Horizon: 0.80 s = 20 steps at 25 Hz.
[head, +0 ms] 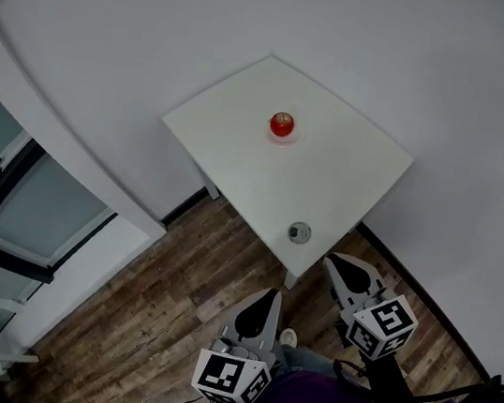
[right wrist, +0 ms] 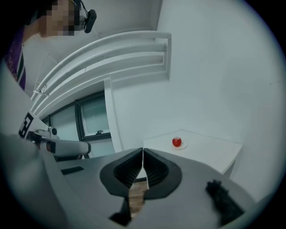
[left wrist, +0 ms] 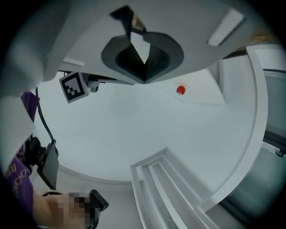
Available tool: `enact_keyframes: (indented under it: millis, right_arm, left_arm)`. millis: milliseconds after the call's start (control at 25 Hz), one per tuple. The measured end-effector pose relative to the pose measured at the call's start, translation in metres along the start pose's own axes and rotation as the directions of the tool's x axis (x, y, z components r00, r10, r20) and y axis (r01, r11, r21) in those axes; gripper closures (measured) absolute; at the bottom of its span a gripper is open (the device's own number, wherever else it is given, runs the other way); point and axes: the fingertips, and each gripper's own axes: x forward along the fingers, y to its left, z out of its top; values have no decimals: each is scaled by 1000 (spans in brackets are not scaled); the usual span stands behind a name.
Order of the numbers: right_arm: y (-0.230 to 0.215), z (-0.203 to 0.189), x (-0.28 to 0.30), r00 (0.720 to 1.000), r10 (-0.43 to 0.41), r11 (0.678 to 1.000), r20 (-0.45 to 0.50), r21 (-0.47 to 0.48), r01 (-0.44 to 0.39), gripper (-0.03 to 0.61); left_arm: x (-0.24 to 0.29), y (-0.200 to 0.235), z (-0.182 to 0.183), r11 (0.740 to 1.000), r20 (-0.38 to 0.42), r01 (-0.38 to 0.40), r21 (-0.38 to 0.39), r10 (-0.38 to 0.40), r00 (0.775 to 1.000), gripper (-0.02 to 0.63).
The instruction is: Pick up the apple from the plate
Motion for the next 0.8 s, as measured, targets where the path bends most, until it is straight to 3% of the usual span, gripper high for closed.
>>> enact_keyframes:
  millis: [360, 640, 800]
  right_arm:
    - [-19, -2, 31, 1000, 0, 1000, -15, 13, 0, 566]
    - [-49, 9, 68, 999, -38, 999, -15, 15, 38, 566]
    - [-68, 18, 97, 998, -65, 997, -17, 28, 65, 566]
  left_arm:
    - [27, 29, -4, 1000, -39, -31, -4, 31, 999, 607]
    - [76, 54, 6, 999, -61, 44, 20, -43, 997, 607]
    - [107, 78, 17, 998, -80, 51, 47, -47, 996, 607]
